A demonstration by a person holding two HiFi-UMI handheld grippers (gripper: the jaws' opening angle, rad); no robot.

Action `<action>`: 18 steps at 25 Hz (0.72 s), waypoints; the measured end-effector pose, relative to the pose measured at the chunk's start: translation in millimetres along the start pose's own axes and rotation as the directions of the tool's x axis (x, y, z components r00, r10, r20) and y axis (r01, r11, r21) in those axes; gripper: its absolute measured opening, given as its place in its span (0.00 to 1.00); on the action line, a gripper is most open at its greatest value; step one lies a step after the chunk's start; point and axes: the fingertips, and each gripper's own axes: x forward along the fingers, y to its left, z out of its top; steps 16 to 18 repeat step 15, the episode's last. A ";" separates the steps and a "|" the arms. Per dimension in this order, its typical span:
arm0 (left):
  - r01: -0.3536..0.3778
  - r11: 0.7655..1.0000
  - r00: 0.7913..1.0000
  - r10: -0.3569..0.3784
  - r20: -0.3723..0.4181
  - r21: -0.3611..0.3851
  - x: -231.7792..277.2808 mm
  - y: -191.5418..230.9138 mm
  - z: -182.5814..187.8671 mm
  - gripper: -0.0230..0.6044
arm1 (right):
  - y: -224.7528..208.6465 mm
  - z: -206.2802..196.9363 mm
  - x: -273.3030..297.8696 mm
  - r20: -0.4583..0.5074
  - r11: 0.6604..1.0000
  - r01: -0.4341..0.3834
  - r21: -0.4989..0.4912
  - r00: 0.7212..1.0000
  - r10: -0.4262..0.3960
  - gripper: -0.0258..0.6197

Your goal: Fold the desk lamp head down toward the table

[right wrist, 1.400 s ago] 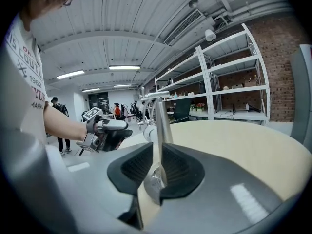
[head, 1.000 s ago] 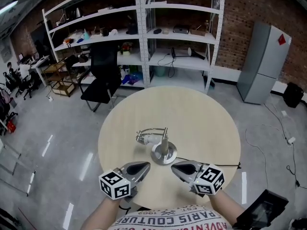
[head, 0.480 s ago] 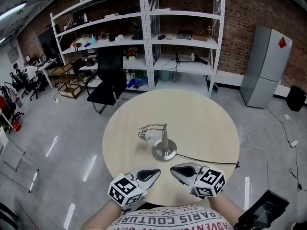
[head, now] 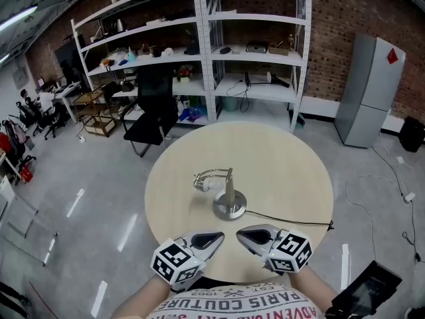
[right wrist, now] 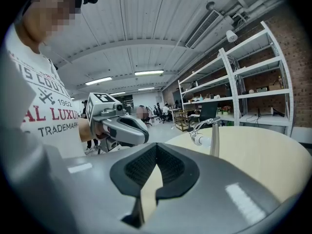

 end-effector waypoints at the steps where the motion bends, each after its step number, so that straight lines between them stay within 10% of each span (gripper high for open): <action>1: -0.001 1.000 1.000 0.001 -0.001 -0.001 -0.7 0.1 -0.1 0.04 | 0.8 -0.4 0.8 -0.003 1.000 0.000 -0.003 1.000 0.000 0.04; 18: -0.008 0.999 1.000 0.008 0.006 -0.034 -0.1 1.6 -5.6 0.04 | 1.2 -3.4 -0.3 -0.008 1.000 0.020 -0.010 1.000 -0.020 0.04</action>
